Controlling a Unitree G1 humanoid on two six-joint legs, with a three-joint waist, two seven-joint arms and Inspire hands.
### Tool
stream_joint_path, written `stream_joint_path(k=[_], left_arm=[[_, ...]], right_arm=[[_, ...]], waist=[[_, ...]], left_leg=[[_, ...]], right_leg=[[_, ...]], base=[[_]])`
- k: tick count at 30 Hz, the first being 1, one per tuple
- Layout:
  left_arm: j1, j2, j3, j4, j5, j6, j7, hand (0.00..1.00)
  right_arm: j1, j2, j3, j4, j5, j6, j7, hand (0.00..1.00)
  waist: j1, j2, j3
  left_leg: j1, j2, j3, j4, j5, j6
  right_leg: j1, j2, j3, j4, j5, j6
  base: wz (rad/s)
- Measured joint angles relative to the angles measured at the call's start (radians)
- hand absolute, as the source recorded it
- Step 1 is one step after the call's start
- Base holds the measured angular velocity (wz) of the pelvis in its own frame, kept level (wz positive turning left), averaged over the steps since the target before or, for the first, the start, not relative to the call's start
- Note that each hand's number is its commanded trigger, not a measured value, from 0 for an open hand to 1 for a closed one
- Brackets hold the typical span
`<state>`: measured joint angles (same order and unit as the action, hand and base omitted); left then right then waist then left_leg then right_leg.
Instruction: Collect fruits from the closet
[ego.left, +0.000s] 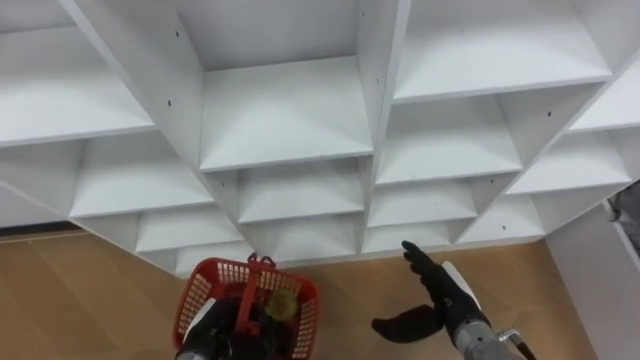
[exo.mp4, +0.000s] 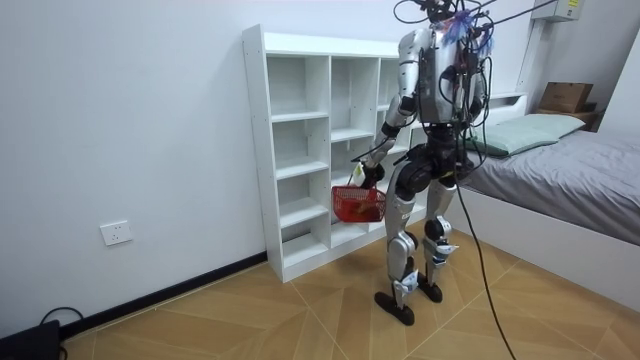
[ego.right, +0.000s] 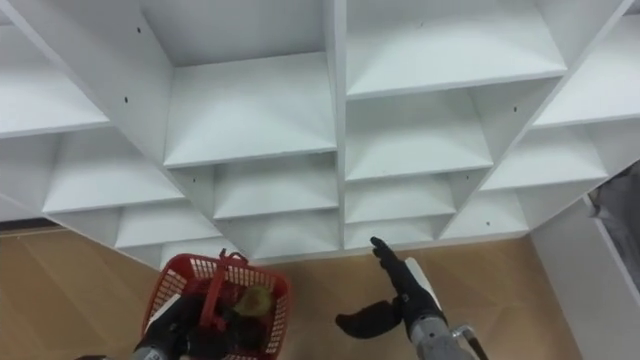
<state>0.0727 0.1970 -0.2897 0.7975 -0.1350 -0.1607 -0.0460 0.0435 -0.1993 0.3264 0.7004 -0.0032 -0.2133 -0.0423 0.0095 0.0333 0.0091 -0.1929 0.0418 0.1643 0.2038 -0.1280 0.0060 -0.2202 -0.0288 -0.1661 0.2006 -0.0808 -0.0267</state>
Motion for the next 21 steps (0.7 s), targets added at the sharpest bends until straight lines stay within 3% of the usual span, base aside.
stream_joint_path(k=[8,12,18,21], left_arm=[[0.056,0.011,0.038,0.0,0.012,-0.023,0.015,1.0],[0.078,0.008,0.104,0.003,0.045,-0.026,0.02,1.0],[0.101,-0.001,0.14,0.039,0.051,-0.031,0.044,1.0],[0.11,-0.019,0.173,0.041,0.053,-0.031,0.056,1.0]], right_arm=[[0.059,-0.003,-0.007,0.0,0.04,-0.009,-0.002,0.0],[0.085,-0.002,-0.051,0.002,0.005,-0.013,0.003,0.0],[0.108,0.0,-0.1,0.043,-0.003,-0.013,0.012,0.0],[0.119,0.002,-0.115,0.043,-0.003,-0.013,0.025,0.0]], waist=[[0.002,-0.028,-0.0082],[0.005,-0.044,-0.0048],[0.001,-0.048,-0.0029],[0.005,-0.047,-0.0027]], left_leg=[[0.093,-0.002,-0.002,-0.037,-0.003,-0.004],[0.112,-0.002,-0.002,-0.04,-0.008,-0.007],[0.137,-0.002,-0.001,-0.042,-0.016,-0.008],[0.139,-0.002,-0.002,-0.042,-0.017,-0.008]], right_leg=[[0.09,0.004,-0.001,-0.032,-0.007,0.004],[0.109,0.007,0.004,-0.036,-0.012,0.006],[0.135,0.007,0.004,-0.033,-0.025,0.009],[0.139,0.008,0.002,-0.034,-0.027,0.008]], base=[[0.0],[0.0],[0.0],[0.0]])
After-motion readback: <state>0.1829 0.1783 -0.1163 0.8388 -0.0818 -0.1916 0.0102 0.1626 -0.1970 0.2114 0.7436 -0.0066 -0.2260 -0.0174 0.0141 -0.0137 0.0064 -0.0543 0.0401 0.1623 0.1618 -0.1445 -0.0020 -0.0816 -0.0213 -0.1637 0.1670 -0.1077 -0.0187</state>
